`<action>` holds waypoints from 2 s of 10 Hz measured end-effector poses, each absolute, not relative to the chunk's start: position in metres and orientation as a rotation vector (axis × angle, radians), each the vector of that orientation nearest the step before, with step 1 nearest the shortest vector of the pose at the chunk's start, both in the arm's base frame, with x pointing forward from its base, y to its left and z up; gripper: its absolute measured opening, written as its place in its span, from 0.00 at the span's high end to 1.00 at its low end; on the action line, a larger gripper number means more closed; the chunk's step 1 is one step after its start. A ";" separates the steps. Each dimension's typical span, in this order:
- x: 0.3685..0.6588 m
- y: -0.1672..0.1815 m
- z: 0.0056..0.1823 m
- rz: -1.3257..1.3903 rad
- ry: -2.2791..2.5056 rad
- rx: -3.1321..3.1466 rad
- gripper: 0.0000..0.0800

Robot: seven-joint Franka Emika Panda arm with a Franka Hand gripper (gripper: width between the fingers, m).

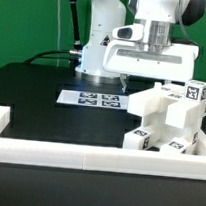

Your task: Assemble chair

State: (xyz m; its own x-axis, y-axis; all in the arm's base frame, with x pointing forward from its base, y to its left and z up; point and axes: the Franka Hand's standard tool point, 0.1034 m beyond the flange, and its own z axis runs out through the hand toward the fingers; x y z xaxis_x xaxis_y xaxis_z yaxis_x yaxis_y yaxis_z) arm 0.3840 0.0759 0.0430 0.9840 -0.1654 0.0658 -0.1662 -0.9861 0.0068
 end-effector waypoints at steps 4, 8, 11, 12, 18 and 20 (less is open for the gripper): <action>0.387 0.080 0.034 0.120 -0.191 3.115 0.19; 0.395 0.099 0.033 0.126 -0.173 3.125 0.19; 0.391 0.096 0.028 0.114 -0.169 3.118 0.19; 0.391 0.096 0.028 0.113 -0.169 3.118 0.19; 0.384 0.086 0.012 0.119 -0.160 3.093 0.19; 0.381 0.086 0.008 0.108 -0.153 3.089 0.19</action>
Offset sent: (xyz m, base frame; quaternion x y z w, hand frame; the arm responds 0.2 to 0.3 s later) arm 0.0120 0.0360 -0.0180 0.0454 0.0283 -0.0079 0.9985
